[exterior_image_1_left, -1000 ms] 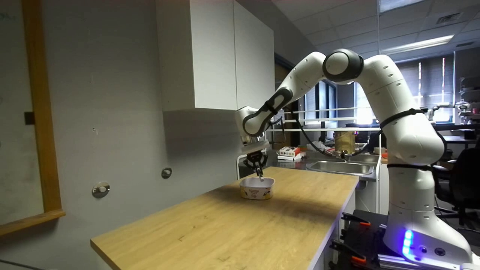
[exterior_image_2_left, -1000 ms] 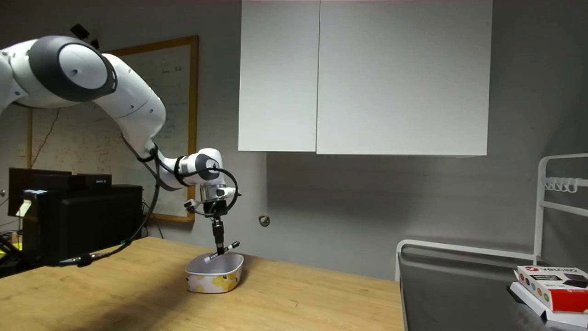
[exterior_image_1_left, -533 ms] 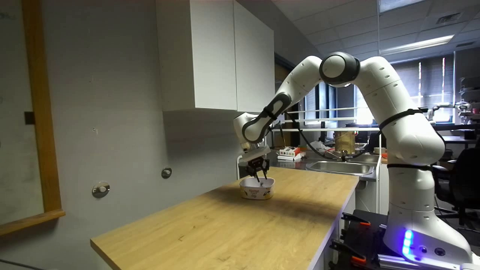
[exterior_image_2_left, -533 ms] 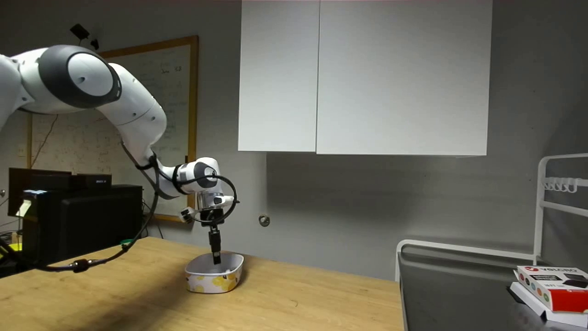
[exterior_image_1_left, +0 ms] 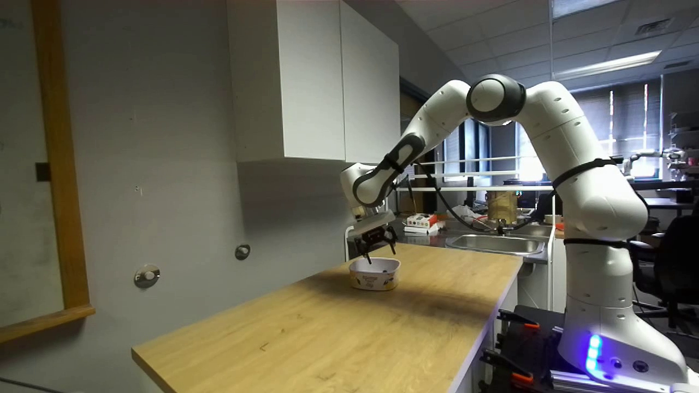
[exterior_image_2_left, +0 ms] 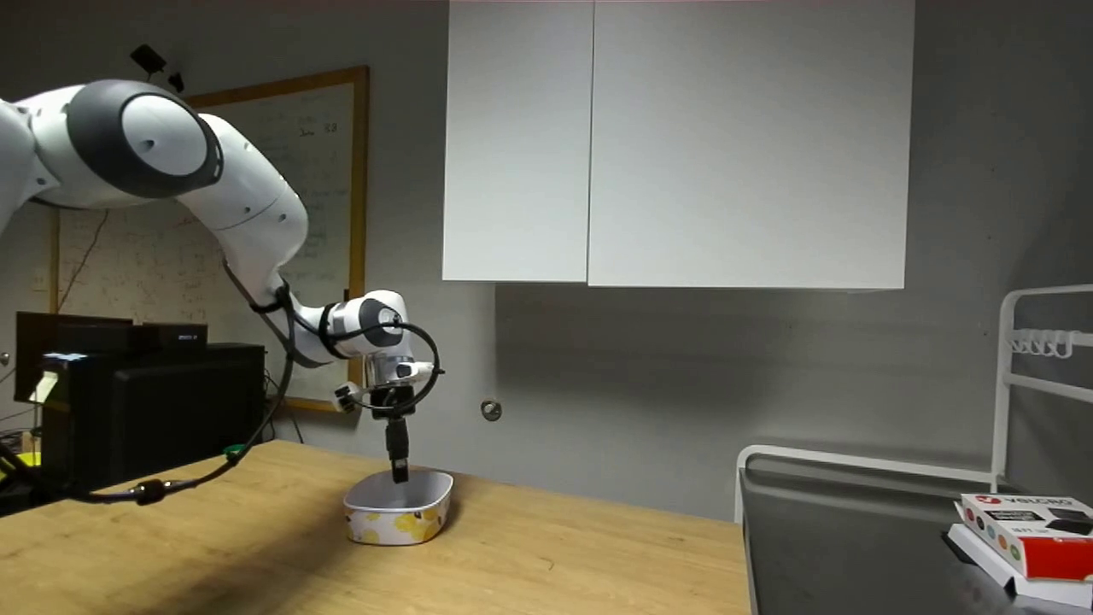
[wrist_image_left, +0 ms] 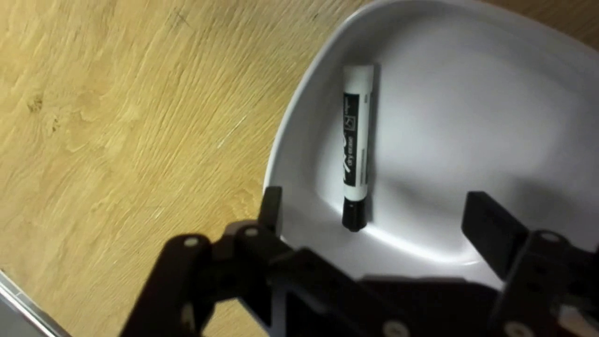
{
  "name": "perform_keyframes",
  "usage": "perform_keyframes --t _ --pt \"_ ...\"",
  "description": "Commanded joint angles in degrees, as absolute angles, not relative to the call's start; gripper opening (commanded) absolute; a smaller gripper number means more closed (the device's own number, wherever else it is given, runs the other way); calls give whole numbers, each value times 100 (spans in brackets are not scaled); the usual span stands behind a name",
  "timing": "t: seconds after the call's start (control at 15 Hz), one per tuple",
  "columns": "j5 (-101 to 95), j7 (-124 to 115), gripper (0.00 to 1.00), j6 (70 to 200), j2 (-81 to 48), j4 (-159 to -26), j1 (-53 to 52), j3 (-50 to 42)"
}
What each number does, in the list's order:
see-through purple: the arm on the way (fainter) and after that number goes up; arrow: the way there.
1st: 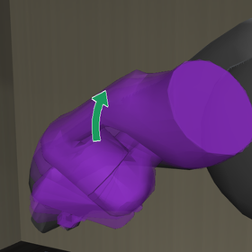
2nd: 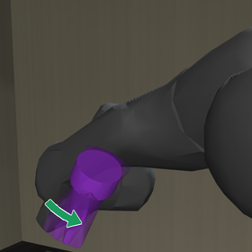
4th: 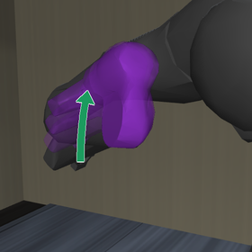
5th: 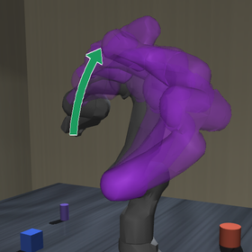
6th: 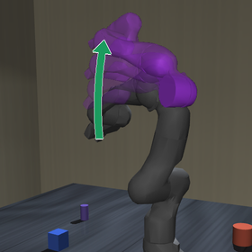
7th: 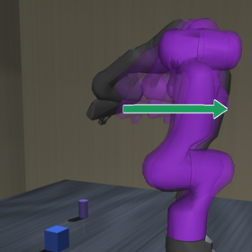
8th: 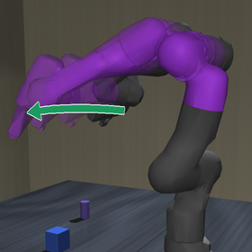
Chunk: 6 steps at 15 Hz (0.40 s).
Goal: Put the marker in the bowl
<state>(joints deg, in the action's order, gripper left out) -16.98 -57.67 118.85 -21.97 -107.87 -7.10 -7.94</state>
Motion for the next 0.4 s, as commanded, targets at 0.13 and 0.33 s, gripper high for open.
perform_keyframes --t 0.13,0.33 --pt "-1020 -4424 100 11971 -1096 -11718 -352 -484" --pt "-444 -3264 100 11933 -488 -12197 -165 -404"
